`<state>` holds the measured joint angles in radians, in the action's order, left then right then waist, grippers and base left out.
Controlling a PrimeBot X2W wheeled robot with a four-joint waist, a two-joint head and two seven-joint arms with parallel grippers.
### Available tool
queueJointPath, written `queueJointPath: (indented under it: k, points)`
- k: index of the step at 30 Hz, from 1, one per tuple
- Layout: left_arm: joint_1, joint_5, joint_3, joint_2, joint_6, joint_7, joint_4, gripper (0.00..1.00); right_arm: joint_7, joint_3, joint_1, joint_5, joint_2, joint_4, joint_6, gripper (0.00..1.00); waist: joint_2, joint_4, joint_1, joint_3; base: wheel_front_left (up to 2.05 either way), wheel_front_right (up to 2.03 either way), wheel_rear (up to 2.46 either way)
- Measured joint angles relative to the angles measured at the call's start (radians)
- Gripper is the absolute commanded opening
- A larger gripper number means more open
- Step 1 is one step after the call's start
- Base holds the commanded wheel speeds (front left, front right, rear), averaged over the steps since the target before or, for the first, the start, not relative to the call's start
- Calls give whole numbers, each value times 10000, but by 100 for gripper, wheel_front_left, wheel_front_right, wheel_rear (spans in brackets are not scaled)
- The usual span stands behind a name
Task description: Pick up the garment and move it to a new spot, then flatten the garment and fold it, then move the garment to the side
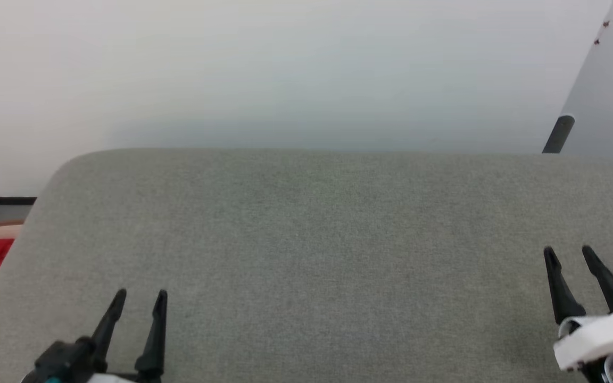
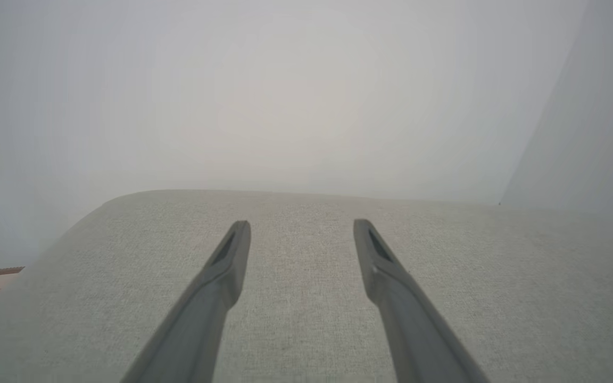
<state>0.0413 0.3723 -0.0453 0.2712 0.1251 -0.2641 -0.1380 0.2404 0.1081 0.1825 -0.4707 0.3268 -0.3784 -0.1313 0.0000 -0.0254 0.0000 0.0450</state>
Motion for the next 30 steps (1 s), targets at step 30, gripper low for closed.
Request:
queueJointPath:
  k: [30]
  points:
    - [1731,-238,623,-447,10,0,1394,100,-2318,-2610,-3306,1377,-1856,4901,0,100,0,-328,0,221,0,0,0]
